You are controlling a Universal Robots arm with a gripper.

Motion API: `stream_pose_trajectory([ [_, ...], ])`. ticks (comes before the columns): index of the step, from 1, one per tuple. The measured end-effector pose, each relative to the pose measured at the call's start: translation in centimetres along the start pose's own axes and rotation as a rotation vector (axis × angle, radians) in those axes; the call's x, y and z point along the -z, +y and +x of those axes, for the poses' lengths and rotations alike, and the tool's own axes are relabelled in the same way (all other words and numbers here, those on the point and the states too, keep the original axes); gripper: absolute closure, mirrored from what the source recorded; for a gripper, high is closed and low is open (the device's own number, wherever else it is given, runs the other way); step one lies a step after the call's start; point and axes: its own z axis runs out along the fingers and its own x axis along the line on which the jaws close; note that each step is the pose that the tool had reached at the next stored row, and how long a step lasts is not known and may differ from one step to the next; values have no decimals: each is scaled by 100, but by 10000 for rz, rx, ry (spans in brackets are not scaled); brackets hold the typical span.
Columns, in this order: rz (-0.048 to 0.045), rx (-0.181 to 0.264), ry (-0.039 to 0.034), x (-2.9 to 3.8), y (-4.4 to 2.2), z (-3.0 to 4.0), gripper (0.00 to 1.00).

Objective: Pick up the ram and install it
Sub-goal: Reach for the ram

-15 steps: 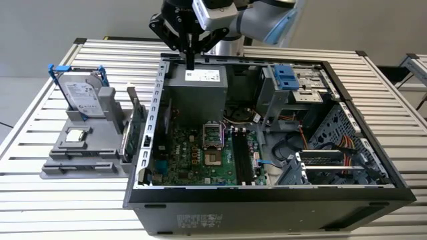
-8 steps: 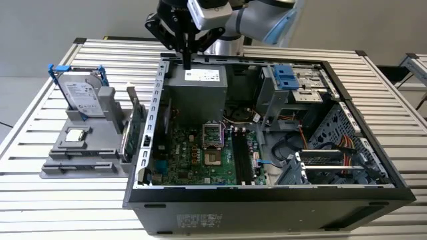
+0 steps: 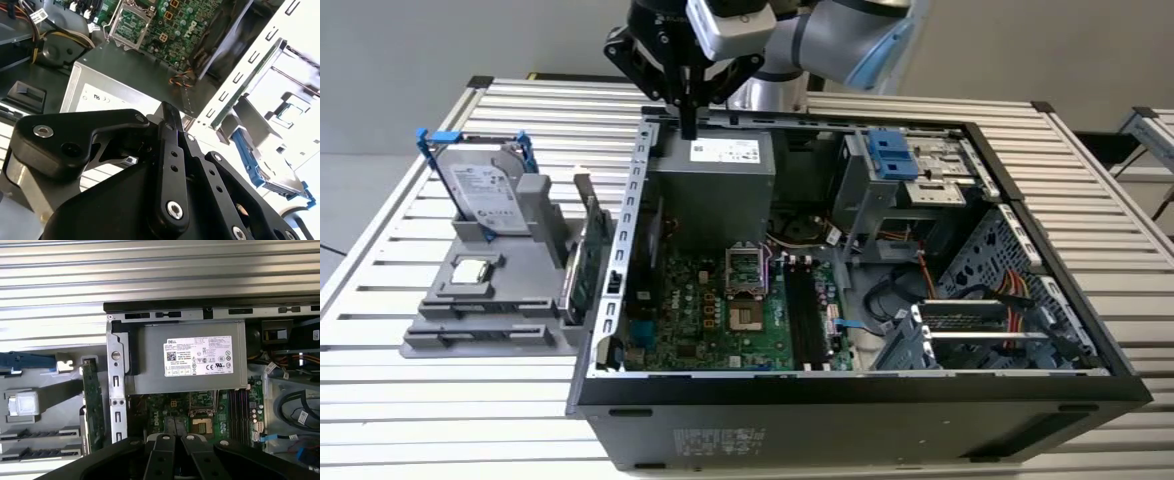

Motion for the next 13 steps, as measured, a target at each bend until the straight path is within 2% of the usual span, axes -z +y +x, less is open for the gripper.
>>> stream_pose_trajectory([
  [13, 1, 1, 2, 3, -10, 137, 100],
])
